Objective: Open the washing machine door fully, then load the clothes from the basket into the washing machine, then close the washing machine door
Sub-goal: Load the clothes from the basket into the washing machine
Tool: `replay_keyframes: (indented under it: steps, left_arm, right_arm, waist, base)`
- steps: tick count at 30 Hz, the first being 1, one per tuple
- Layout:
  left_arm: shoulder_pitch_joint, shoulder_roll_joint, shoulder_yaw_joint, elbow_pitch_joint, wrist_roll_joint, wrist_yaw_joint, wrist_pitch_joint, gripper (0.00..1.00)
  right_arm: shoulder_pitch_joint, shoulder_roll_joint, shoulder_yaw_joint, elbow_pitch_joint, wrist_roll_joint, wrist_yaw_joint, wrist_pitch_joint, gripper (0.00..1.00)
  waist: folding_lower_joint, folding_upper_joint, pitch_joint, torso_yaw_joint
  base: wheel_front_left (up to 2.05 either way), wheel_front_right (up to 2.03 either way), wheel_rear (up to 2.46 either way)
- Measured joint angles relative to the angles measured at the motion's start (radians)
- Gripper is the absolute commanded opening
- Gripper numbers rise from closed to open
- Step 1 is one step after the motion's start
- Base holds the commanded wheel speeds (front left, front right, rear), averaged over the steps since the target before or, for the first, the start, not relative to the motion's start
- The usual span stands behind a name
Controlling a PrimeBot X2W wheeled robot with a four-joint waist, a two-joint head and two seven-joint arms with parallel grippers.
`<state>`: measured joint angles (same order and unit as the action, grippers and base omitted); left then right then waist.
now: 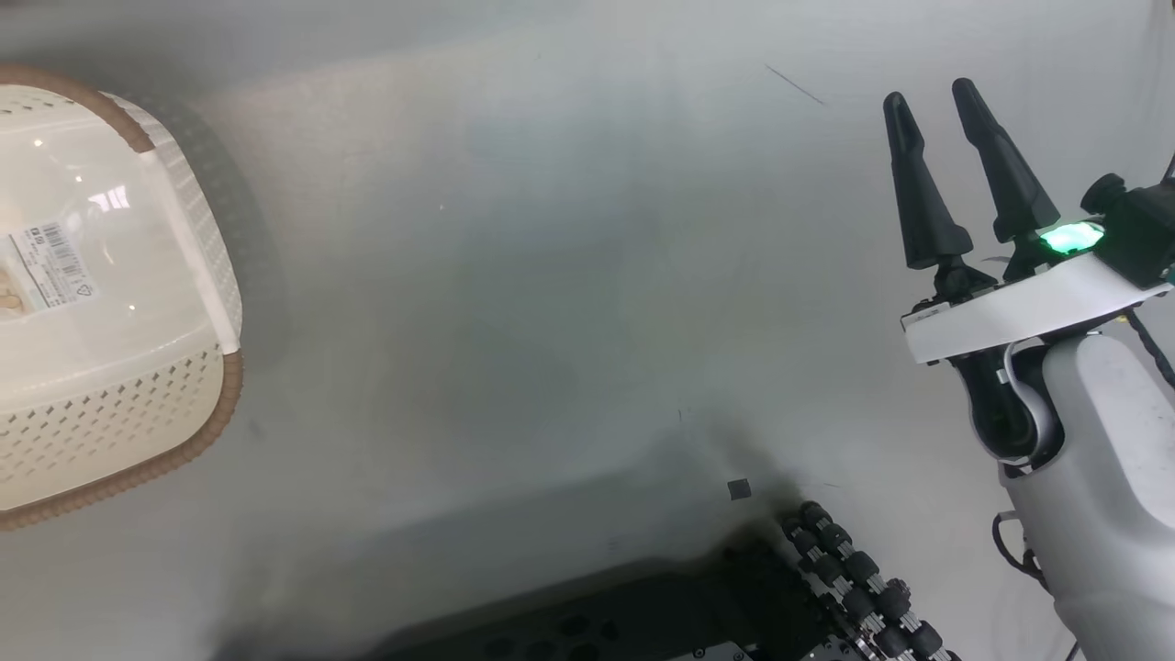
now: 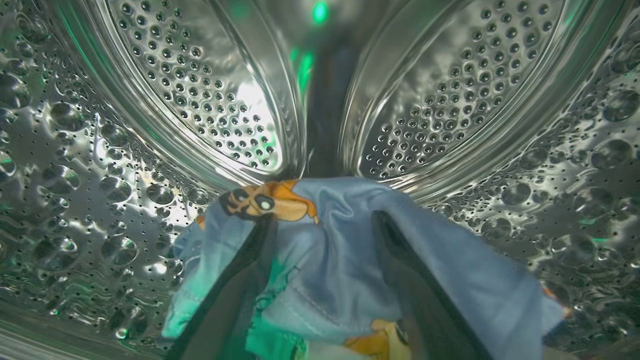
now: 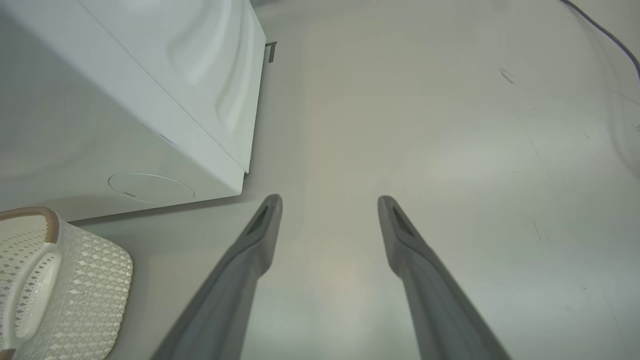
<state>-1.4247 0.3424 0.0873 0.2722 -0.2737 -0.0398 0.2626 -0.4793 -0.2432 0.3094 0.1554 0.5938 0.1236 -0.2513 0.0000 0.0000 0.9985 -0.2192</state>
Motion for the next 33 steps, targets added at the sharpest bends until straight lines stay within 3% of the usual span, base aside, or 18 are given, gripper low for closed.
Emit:
replay_keyframes:
  steps: [5,17,33]
  left_arm:
    - [0.075,-0.048,0.007,0.027,-0.019,0.002,-0.046,1.00]
    - [0.216,-0.087,0.016,0.064,-0.047,0.002,-0.138,1.00]
    - [0.516,-0.140,0.009,0.102,-0.061,-0.030,-0.295,1.00]
  right_arm:
    - [0.000,-0.017,-0.032,0.005,-0.004,0.000,0.000,1.00]
    - [0.019,-0.030,-0.052,0.023,-0.022,0.000,0.000,1.00]
    - [0.087,-0.034,-0.081,0.048,-0.039,0.000,0.000,1.00]
  waist:
    - [0.0000,0.0000,-0.039,0.020]
    - [0.0000,0.0000,-0.131,0.069]
    - [0.0000,0.0000,-0.306,0.122]
  base:
    - [0.00,0.00,0.00]
    - [0.00,0.00,0.00]
    - [0.00,0.00,0.00]
